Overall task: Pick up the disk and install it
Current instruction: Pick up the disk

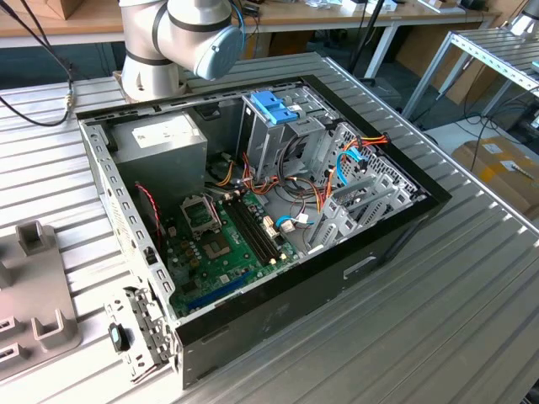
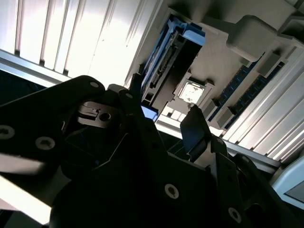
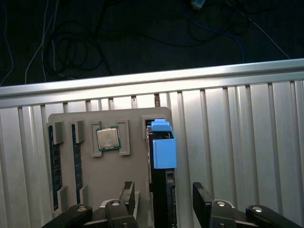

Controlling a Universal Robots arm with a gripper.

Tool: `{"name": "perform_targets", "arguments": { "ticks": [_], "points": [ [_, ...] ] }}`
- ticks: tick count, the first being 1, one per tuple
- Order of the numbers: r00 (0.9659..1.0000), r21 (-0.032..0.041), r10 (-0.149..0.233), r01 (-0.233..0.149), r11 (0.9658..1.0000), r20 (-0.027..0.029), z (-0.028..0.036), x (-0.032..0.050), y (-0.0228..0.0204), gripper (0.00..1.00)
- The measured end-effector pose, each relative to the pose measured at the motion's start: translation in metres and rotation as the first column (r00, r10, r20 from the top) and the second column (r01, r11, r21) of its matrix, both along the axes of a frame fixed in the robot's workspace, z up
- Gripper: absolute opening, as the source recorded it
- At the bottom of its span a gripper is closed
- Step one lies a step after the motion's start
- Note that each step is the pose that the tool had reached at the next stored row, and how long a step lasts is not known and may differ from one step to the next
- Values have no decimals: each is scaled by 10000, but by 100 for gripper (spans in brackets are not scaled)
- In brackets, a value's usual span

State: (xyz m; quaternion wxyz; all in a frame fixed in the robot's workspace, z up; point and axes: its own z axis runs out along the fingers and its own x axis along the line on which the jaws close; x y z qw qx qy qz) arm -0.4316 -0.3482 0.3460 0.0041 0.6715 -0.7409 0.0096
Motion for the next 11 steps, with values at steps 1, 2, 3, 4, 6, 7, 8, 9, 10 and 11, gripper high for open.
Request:
{"name": "perform_targets", "arguments": {
  "ticks": [1,2,3,4,6,7,8,9,10,11],
  "points": [
    [10000,0,0,0,10000,0,-1,0,0,60],
    [10000,0,0,0,10000,0,-1,0,0,60],
    [10000,1,0,0,10000,0,-2,0,0,60],
    [10000,0,0,0,10000,0,-2,0,0,60],
    [10000,0,0,0,10000,0,-8,0,0,60],
    [10000,0,0,0,10000,0,-8,0,0,60],
    [10000,0,0,0,10000,0,-8,0,0,60],
    [10000,0,0,0,10000,0,-8,0,0,60],
    [10000,0,0,0,10000,-1,-9,0,0,60],
    [10000,0,0,0,10000,0,-9,0,0,60]
  ]
}}
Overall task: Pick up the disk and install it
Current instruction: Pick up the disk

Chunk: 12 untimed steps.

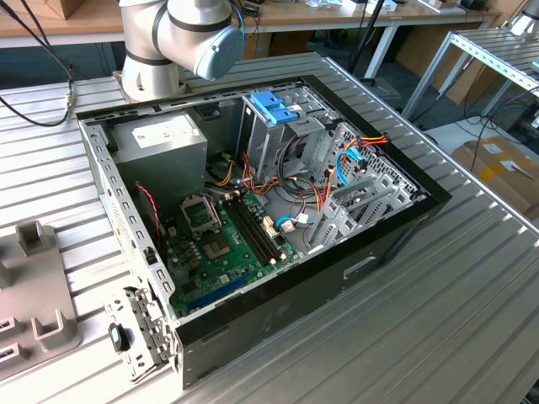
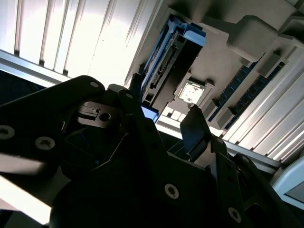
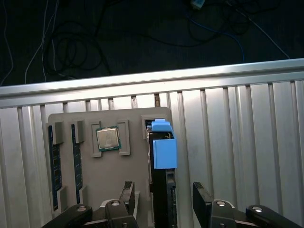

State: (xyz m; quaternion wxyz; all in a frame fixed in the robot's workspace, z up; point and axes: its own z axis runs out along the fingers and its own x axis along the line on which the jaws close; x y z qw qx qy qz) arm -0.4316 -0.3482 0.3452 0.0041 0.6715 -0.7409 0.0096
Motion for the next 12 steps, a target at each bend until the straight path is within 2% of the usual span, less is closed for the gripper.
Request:
{"name": "perform_targets", "arguments": {
  "ticks": [12],
  "points": [
    [10000,2,0,0,10000,4,-14,0,0,60]
  ]
}}
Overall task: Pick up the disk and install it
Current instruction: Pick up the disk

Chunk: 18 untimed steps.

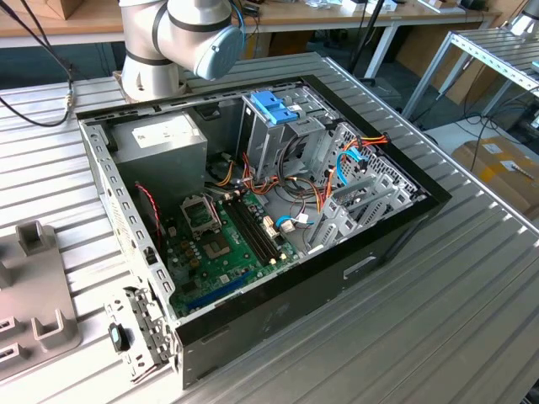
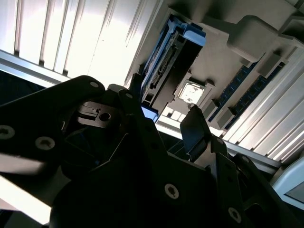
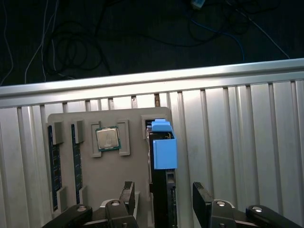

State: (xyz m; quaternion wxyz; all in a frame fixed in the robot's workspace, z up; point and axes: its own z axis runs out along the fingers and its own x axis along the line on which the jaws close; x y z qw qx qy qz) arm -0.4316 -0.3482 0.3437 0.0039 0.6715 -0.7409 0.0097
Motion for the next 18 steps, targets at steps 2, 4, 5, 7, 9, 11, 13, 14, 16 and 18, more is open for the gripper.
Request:
{"name": "perform_targets", "arguments": {
  "ticks": [2,4,5,7,9,11,13,14,16,18],
  "points": [
    [10000,-1,0,0,10000,-2,-19,0,0,60],
    [10000,-1,0,0,10000,0,-55,0,0,60],
    [10000,-1,0,0,10000,1,-71,-1,0,60],
    [10000,-2,0,0,10000,1,-114,-2,0,60],
    [10000,-1,0,0,10000,3,-161,-3,0,60],
    [10000,-1,0,0,10000,2,-200,-4,0,60],
    [10000,-2,0,0,10000,1,-247,-5,0,60],
    [10000,-1,0,0,10000,4,-281,-6,0,60],
    [10000,-3,-1,1,10000,3,-322,-8,0,60],
    [10000,-4,0,0,10000,4,-351,-8,0,60]
  ]
}}
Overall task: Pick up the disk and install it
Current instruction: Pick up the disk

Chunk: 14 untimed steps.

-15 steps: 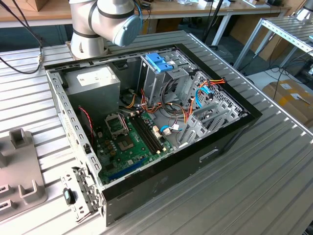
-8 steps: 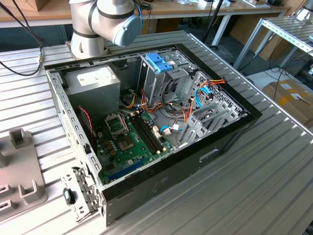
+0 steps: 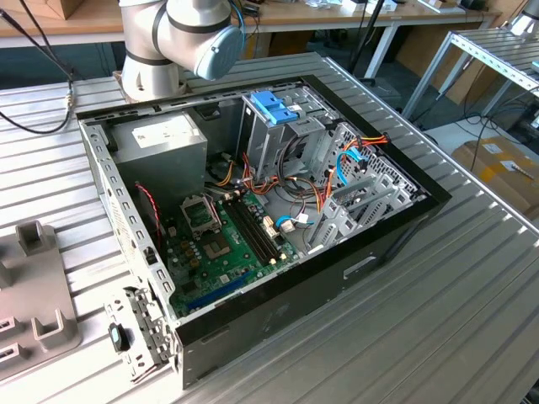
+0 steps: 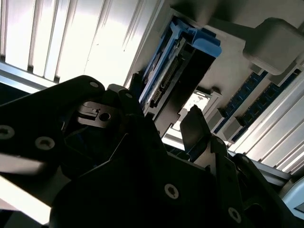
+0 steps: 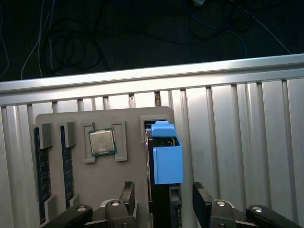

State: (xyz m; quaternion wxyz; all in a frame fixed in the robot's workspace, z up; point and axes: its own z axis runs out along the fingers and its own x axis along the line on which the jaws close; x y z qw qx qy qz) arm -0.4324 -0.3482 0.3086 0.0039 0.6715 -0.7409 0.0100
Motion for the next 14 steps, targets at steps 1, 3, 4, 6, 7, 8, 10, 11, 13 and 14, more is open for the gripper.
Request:
{"name": "perform_targets", "arguments": {
  "ticks": [1,3,4,6,7,8,10,11,13,14],
  "points": [
    [10000,0,0,0,10000,1,-13,-1,0,60],
    [10000,-3,0,0,10000,0,-28,-2,0,60],
    [10000,-4,0,0,10000,-1,-28,-2,0,60],
    [10000,-4,0,0,10000,1,-30,-2,0,60],
    [10000,-4,0,0,10000,0,-30,-2,0,60],
    [10000,-4,0,0,10000,0,-31,-2,0,60],
    [10000,-3,-1,1,10000,25,-32,-3,0,60],
    [10000,-3,3,-3,10000,48,-31,-4,0,60],
    [10000,-3,4,-4,10000,61,-32,-4,0,60],
    [10000,-3,3,-3,10000,60,-31,-5,0,60]
  ]
}}
